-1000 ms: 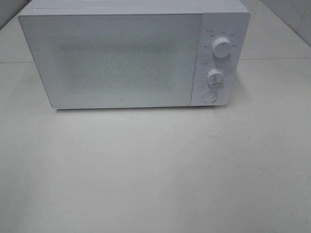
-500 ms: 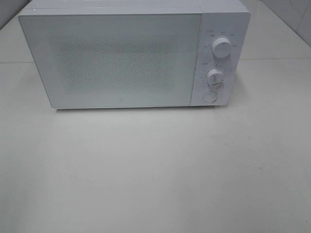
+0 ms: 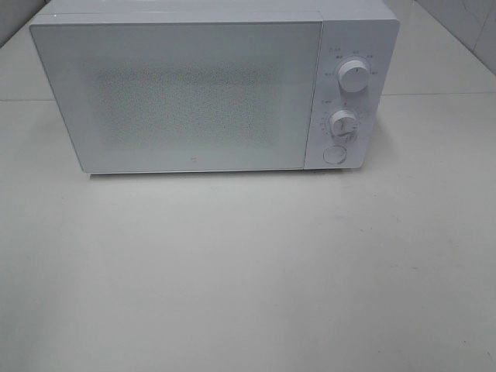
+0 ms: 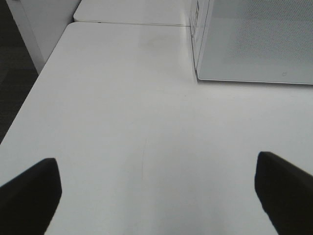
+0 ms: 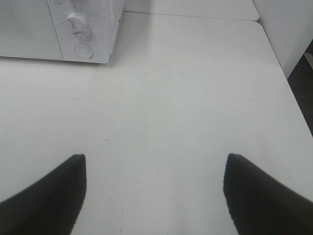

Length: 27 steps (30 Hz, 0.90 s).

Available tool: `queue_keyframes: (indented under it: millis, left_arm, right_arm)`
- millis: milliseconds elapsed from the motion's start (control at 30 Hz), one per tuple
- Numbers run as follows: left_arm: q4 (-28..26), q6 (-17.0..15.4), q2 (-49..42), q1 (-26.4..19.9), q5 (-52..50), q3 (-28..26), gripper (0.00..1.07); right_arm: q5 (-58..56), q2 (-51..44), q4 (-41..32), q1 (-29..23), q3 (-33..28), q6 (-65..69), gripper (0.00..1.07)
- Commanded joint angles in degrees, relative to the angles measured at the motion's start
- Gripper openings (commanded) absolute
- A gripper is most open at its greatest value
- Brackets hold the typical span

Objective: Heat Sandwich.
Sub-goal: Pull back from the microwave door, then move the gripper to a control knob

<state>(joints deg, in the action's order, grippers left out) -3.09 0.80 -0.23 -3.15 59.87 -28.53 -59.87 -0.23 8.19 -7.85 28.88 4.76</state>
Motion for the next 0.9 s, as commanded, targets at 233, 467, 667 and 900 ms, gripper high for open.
queue_keyframes:
  millis: [233, 467, 667, 900]
  left_arm:
    - [-0.5, 0.0, -1.6, -0.2, -0.6, 0.2, 1.01]
    - [-0.5, 0.0, -1.6, -0.2, -0.6, 0.2, 1.01]
    - [-0.5, 0.0, -1.6, -0.2, -0.6, 0.2, 1.01]
    - [-0.5, 0.0, -1.6, -0.2, -0.6, 0.2, 1.01]
  right_arm:
    - [4.5, 3.8, 0.1, 0.5, 1.5, 0.6, 0.76]
    - [10.6, 10.1, 0.1, 0.5, 1.5, 0.6, 0.76]
    - [17.4, 16.1, 0.1, 0.5, 1.4, 0.6, 0.76]
    - [23.8, 23.2, 0.1, 0.5, 1.4, 0.6, 0.76]
